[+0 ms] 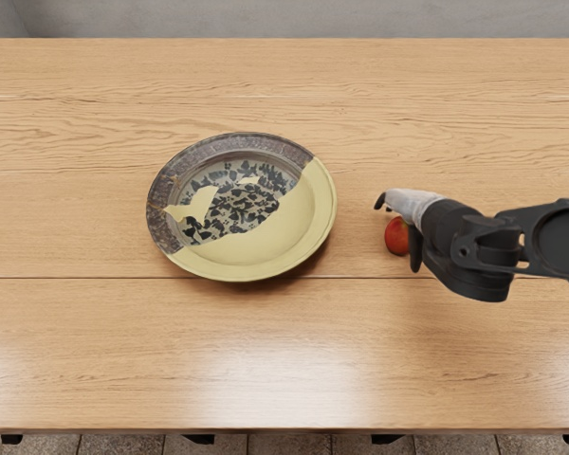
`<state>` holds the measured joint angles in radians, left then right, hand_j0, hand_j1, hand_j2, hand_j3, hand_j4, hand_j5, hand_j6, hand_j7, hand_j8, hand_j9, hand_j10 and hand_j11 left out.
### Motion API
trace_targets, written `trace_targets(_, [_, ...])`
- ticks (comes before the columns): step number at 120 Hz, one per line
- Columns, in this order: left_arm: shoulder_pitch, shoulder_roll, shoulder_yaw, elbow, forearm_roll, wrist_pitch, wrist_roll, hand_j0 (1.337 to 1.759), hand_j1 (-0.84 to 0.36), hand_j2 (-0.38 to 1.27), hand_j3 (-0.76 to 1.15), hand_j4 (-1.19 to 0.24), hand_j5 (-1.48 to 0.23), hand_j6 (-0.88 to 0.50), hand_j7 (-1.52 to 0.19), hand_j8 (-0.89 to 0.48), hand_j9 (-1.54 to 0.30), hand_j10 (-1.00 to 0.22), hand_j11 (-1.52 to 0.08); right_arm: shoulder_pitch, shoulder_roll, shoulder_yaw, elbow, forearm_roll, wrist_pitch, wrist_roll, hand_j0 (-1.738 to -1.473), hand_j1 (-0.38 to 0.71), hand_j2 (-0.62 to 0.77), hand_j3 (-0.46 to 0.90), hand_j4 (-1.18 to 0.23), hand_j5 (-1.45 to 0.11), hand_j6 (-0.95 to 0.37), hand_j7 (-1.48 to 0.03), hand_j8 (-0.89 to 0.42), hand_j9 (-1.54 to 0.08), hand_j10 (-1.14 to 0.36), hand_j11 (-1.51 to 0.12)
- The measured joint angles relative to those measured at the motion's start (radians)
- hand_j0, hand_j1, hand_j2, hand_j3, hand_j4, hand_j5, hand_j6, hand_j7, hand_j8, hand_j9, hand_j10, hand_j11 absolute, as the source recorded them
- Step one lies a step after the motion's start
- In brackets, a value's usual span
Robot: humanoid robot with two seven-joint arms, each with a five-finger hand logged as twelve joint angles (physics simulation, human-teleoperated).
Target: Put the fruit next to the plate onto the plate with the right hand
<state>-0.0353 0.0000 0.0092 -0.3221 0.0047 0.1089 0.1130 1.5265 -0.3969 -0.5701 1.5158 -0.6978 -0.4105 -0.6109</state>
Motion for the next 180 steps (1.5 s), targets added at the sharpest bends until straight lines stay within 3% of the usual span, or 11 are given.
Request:
trace_targets(62, [0.0,0.0,0.0,0.0,0.0,0.0,0.0,1.658,0.35,0.0,0.0,0.0,0.0,0.0,0.0,0.0,0.0,0.0,0.0,-0.004,0.007,0.021,-0.014,-0.002,0.013,0.0,-1.658,0.01,-0.06,0.0,-0.3,-0.39,-0.3,-0.39,-0.3,-0.39,-0.3,-0.39])
trace_targets(110, [0.0,0.0,0.0,0.0,0.0,0.0,0.0,1.658,0.35,0.0,0.0,0.0,0.0,0.0,0.0,0.0,0.0,0.0,0.0,-0.013,0.014,0.037,-0.013,0.003,0.016,0.0,-1.658,0.18,-0.09,0.0,-0.44,-0.58,-0.45,-0.58,-0.45,-0.58,-0.44,-0.58])
trace_targets(155, [0.0,0.0,0.0,0.0,0.0,0.0,0.0,1.658,0.35,0.0,0.0,0.0,0.0,0.0,0.0,0.0,0.0,0.0,0.0,-0.019,0.016,0.064,-0.015,0.011,0.046,0.0,-1.654,0.26,0.14,0.0,-0.63,-0.85,-0.64,-0.83,-0.38,-0.84,-0.39,-0.85])
trace_targets(180, [0.0,0.0,0.0,0.0,0.0,0.0,0.0,1.658,0.35,0.0,0.0,0.0,0.0,0.0,0.0,0.0,0.0,0.0,0.0,-0.013,0.003,0.108,-0.018,0.018,0.101,-0.002,-1.652,0.25,0.18,0.0,-0.7,-1.0,-0.64,-0.95,-0.34,-0.99,-0.34,-0.96])
